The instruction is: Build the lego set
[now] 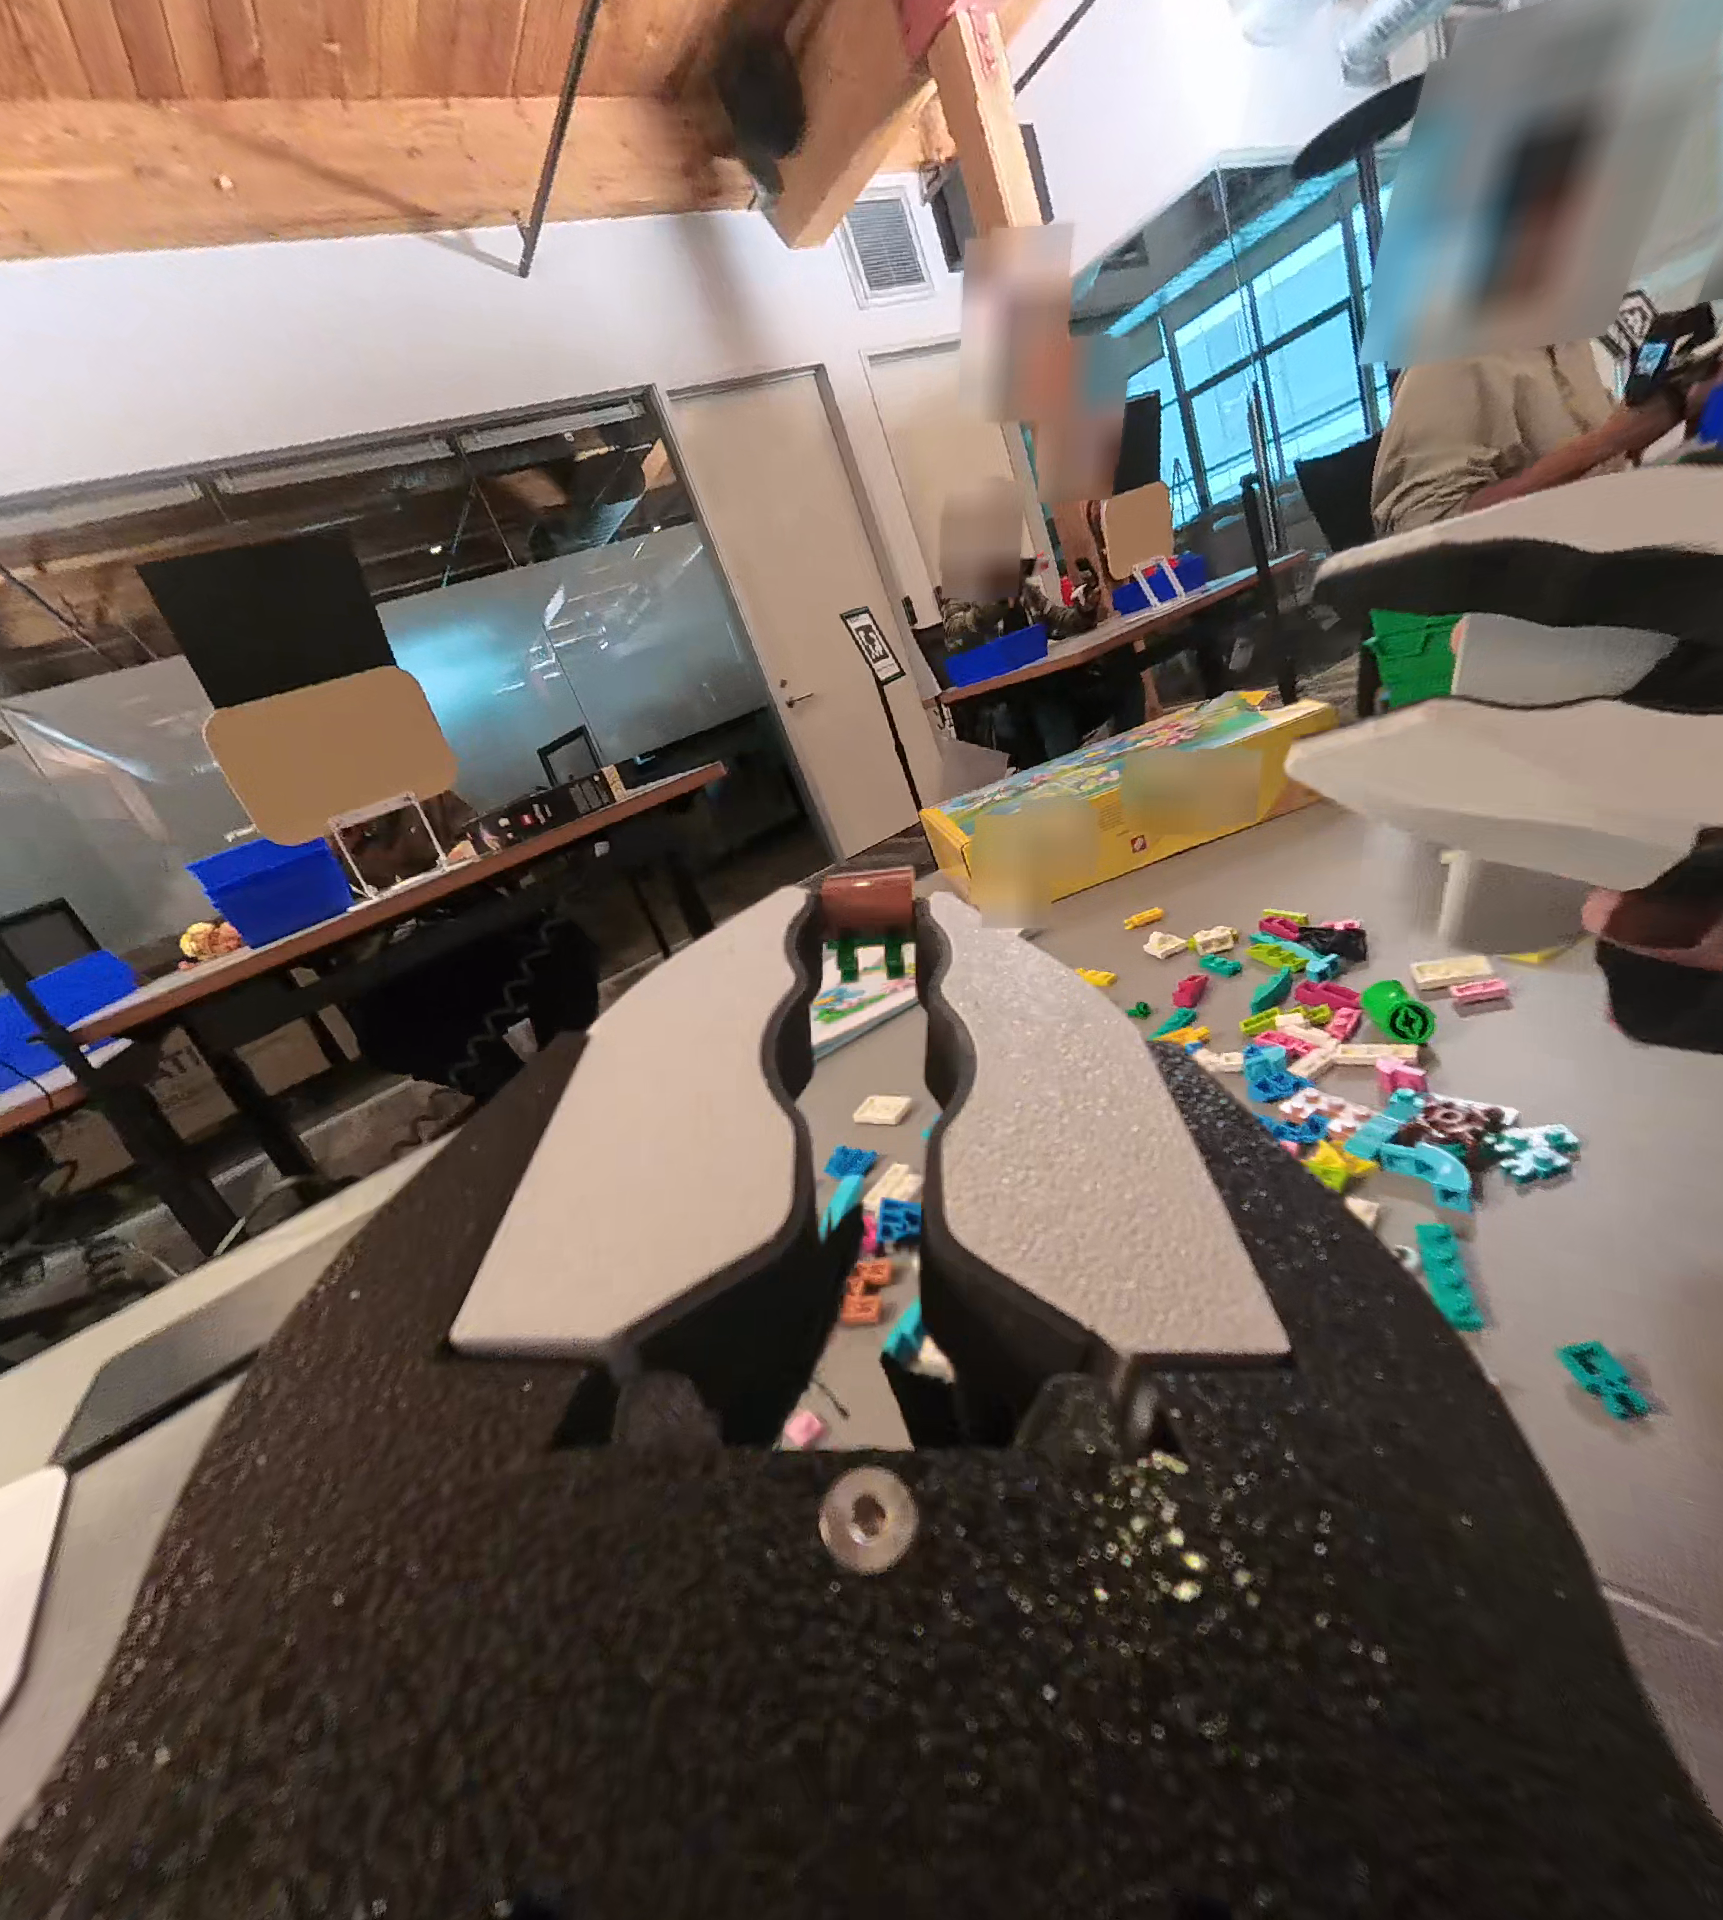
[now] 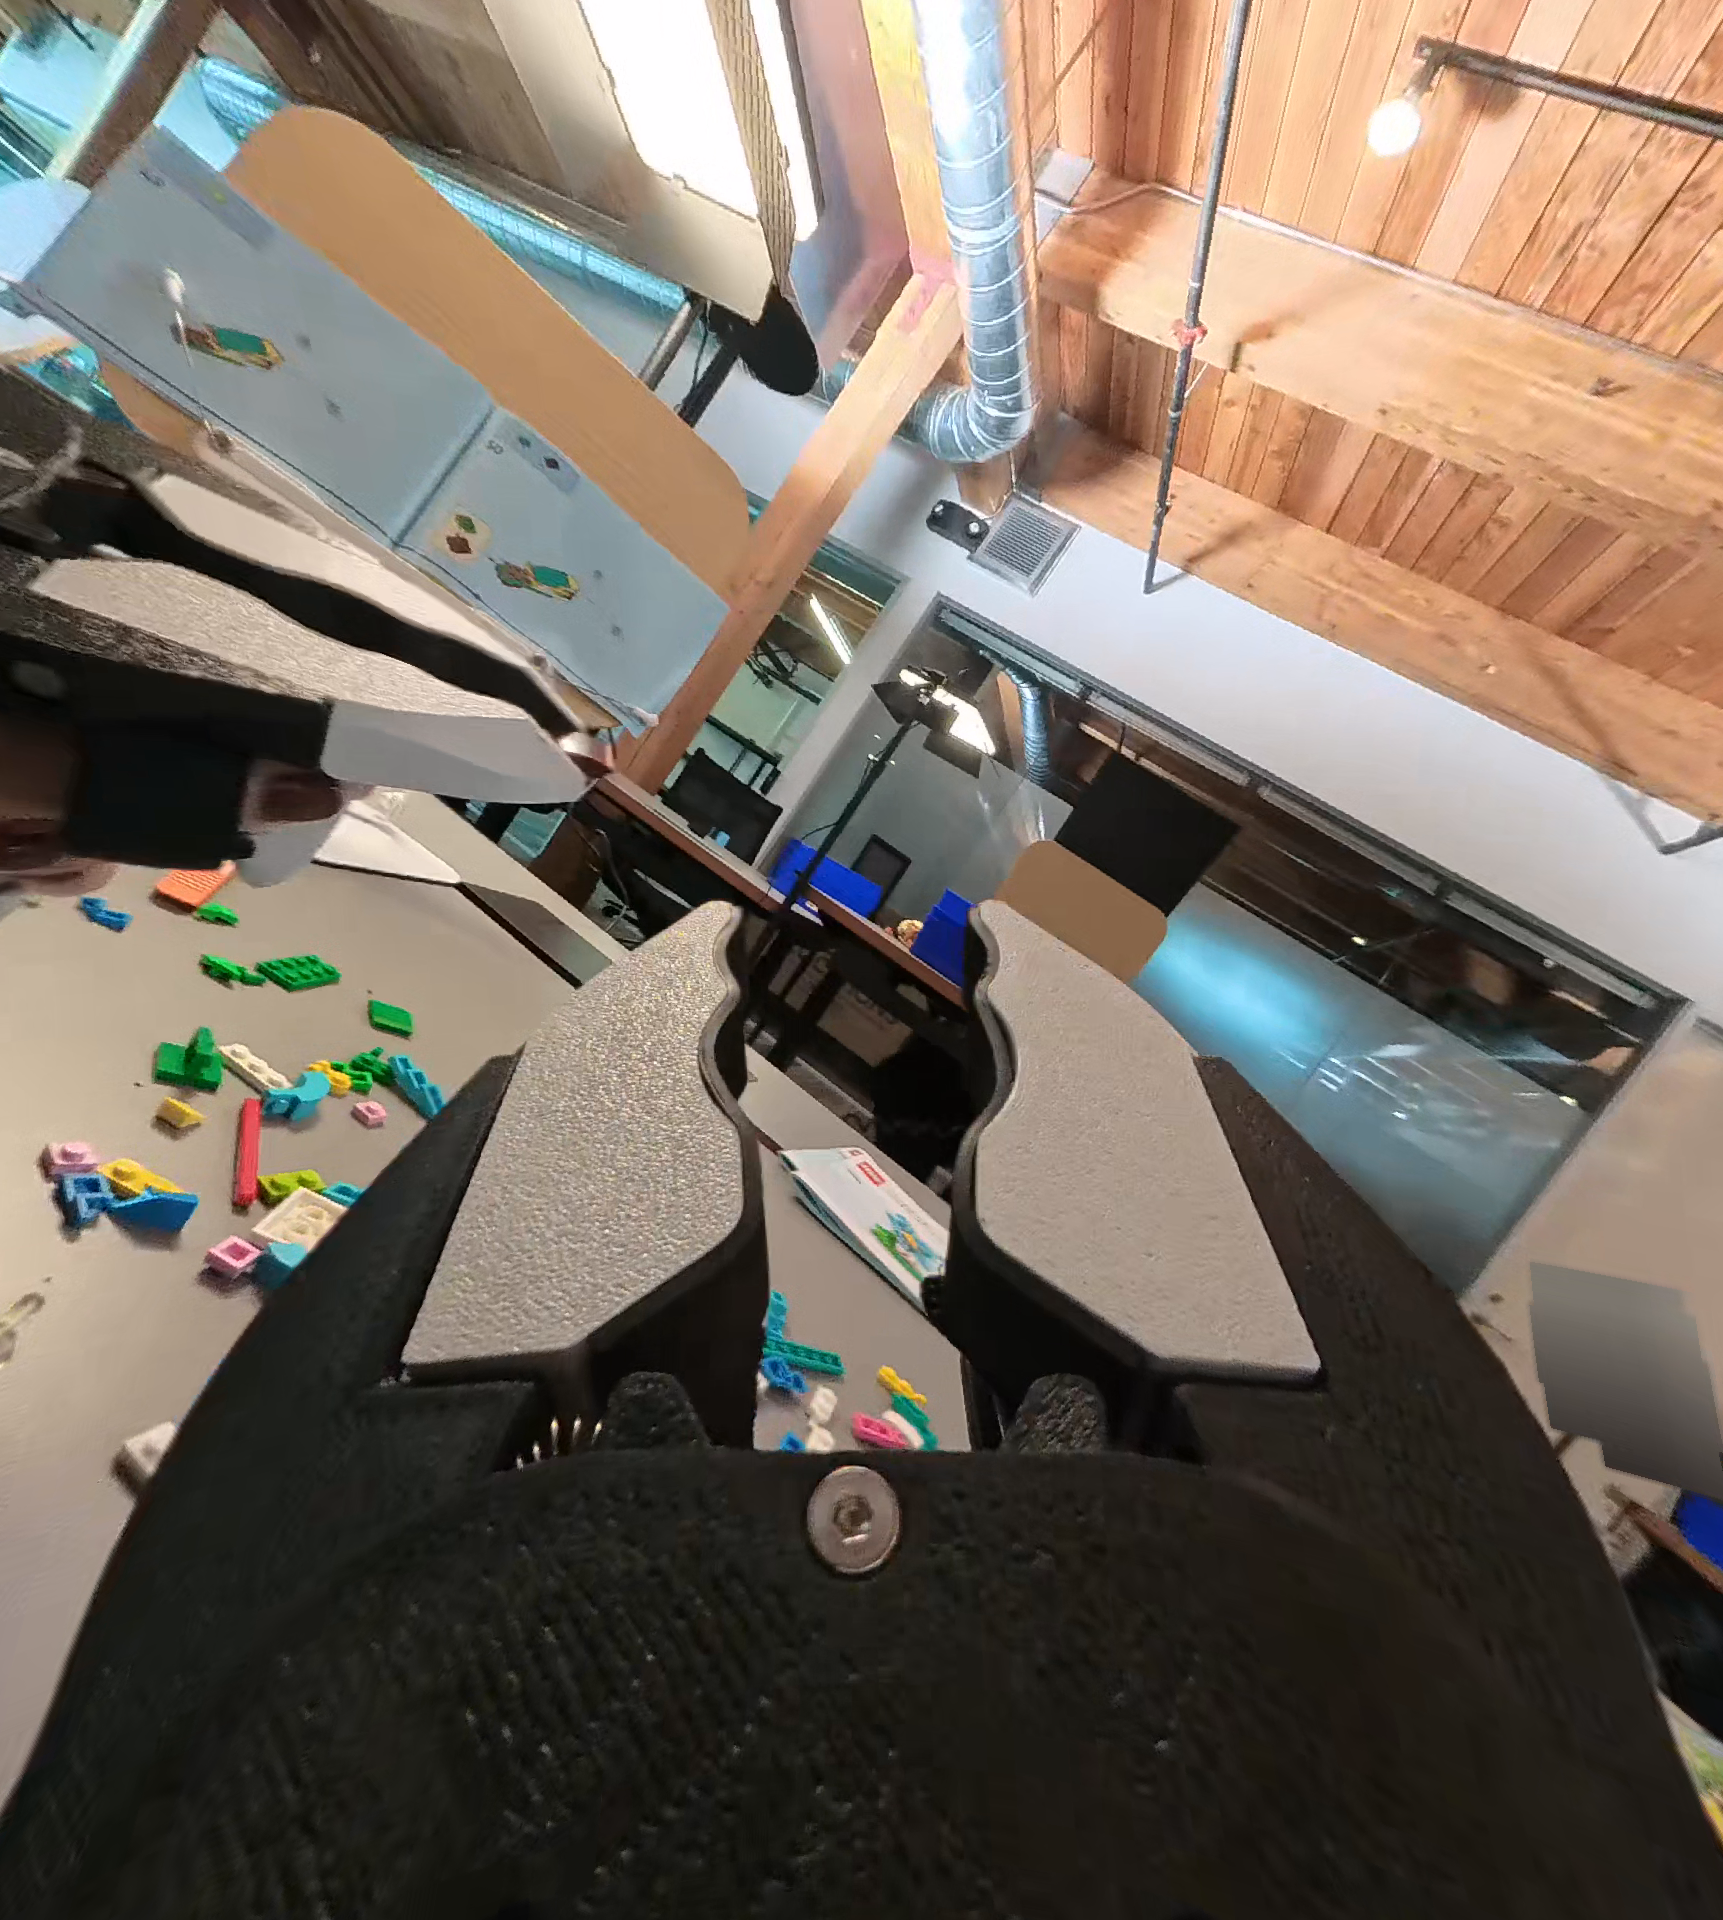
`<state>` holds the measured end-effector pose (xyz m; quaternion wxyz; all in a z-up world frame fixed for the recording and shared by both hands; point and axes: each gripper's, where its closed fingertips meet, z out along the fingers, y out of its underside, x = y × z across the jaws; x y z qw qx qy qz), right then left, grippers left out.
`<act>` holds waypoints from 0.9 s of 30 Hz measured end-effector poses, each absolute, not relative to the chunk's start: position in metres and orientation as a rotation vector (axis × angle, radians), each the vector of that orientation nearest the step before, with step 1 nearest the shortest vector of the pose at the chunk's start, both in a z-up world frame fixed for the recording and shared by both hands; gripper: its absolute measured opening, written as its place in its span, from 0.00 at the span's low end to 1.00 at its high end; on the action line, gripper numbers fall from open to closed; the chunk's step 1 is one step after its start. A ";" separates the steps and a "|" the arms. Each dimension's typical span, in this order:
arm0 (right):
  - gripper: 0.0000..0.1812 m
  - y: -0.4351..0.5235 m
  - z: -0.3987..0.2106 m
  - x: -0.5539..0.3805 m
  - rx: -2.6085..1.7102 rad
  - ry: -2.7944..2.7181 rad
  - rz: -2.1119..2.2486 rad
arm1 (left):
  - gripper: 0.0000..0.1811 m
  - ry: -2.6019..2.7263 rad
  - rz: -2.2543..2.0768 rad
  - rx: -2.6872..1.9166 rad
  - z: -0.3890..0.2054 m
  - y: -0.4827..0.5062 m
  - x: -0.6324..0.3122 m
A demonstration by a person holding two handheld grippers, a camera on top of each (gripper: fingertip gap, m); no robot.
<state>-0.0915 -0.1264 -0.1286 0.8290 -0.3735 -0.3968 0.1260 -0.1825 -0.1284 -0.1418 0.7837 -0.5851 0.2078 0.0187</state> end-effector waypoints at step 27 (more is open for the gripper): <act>0.13 -0.103 -0.156 -0.093 -0.930 -0.902 0.129 | 0.09 0.376 0.161 -1.215 -0.147 -0.143 -0.204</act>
